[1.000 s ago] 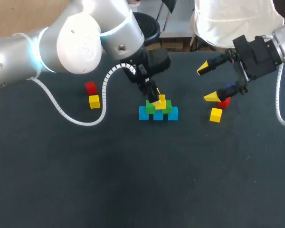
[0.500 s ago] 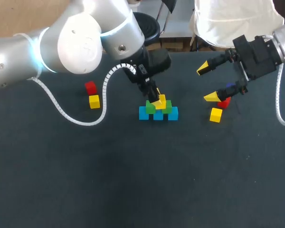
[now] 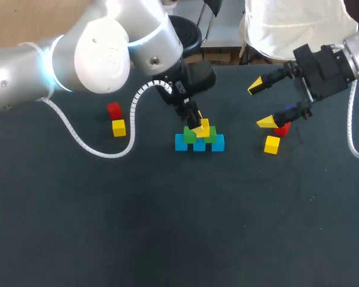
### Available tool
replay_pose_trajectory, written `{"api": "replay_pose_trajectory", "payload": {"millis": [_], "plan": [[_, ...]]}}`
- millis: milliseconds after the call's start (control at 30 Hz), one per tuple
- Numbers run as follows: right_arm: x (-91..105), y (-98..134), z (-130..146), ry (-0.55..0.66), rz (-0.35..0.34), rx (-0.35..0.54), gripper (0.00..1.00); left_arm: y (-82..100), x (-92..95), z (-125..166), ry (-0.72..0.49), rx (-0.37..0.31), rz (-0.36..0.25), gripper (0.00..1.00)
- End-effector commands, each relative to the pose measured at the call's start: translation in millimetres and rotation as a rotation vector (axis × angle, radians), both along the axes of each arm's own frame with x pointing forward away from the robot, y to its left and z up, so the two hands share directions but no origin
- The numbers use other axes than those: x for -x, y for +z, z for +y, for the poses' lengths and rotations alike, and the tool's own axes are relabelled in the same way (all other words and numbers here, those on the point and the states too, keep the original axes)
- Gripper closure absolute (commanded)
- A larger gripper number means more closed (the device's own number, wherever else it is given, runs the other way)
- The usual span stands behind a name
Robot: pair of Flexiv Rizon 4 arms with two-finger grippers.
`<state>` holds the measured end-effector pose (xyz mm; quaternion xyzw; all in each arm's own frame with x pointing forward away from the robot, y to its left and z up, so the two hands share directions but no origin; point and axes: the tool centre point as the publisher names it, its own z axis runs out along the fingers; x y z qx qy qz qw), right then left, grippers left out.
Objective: Place the blue cubes, place green cubes on the blue cubes, place the yellow cubes on the green cubes, then place the red cubes on the yellow cubes, and place purple cube on the red cubes.
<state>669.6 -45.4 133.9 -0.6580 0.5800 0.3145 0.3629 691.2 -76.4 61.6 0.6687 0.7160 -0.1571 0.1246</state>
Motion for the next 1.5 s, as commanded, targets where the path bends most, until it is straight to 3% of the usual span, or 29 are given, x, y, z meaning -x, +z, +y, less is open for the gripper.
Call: {"api": "replay_pose_trajectory", "payload": {"millis": [33,1500], "plan": [[0.0,0.2,0.0,0.000,0.000,0.001,0.00,-0.5,-3.1,-0.9,-0.004,-0.003,0.004,1.00],[0.0,0.2,0.0,0.000,0.000,0.001,0.00,-4.4,-12.1,0.3,0.011,-0.009,0.005,1.00]]}}
